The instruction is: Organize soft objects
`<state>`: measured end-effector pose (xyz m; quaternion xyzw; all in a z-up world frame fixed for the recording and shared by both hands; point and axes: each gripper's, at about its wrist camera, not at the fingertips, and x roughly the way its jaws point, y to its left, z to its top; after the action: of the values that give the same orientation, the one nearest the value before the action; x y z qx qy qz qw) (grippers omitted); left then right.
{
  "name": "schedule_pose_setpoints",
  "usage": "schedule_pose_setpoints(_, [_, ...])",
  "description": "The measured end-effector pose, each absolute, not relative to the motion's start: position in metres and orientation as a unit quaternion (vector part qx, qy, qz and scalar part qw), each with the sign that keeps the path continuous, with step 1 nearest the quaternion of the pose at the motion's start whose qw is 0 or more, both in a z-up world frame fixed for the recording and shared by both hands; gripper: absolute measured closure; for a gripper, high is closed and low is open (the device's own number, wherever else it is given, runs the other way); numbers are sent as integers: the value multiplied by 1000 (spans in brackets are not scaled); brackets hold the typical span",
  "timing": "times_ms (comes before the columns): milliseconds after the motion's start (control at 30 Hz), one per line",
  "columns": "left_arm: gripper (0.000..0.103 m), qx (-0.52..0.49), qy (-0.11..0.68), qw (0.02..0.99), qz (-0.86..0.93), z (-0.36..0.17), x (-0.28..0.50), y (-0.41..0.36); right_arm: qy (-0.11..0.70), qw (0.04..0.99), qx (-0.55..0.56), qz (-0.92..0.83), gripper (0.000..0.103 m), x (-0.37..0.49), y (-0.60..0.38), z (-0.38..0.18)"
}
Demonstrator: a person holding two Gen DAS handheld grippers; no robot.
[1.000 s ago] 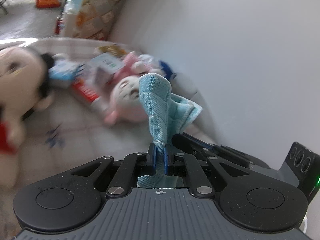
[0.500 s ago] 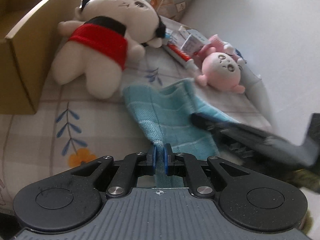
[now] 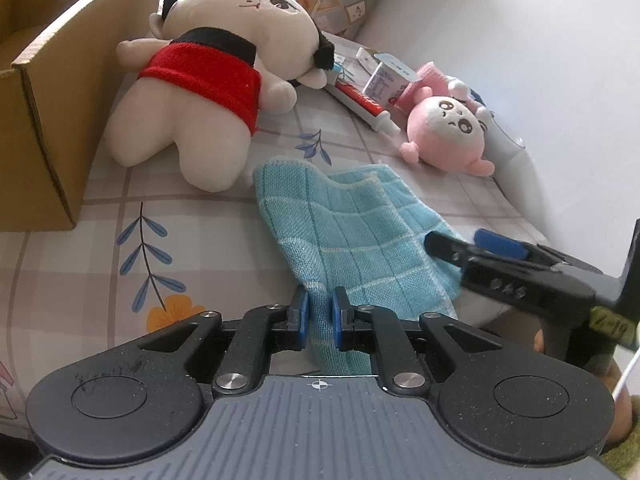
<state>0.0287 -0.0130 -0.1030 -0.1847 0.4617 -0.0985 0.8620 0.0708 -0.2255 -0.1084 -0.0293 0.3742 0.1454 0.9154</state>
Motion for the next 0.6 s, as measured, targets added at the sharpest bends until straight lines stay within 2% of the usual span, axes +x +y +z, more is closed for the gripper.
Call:
schedule_pose_setpoints(33, [93, -185, 461, 862, -98, -103, 29, -14, 371, 916, -46, 144, 35, 67, -222, -109])
schedule_pose_setpoints(100, [93, -186, 461, 862, -97, -104, 31, -14, 370, 913, -78, 156, 55, 64, -208, -111])
schedule_pose_setpoints(133, [93, -187, 459, 863, -98, -104, 30, -14, 370, 911, -85, 162, 60, 62, -205, -111])
schedule_pose_setpoints(200, [93, -188, 456, 864, -100, -104, 27, -12, 371, 907, -91, 177, 86, 57, -202, -108])
schedule_pose_setpoints(233, [93, -190, 455, 864, -102, -104, 26, -11, 371, 906, -89, 183, 90, 56, -199, -108])
schedule_pose_setpoints(300, [93, -193, 452, 864, -104, -104, 25, -8, 369, 907, -72, 189, 94, 55, -199, -103])
schedule_pose_setpoints(400, [93, -202, 450, 864, -108, -106, 24, -4, 332, 914, -39, 229, 94, 42, -200, -82])
schedule_pose_setpoints(600, [93, -230, 445, 857, -121, -110, 24, 8, 287, 903, -77, 311, 94, 8, -171, -64])
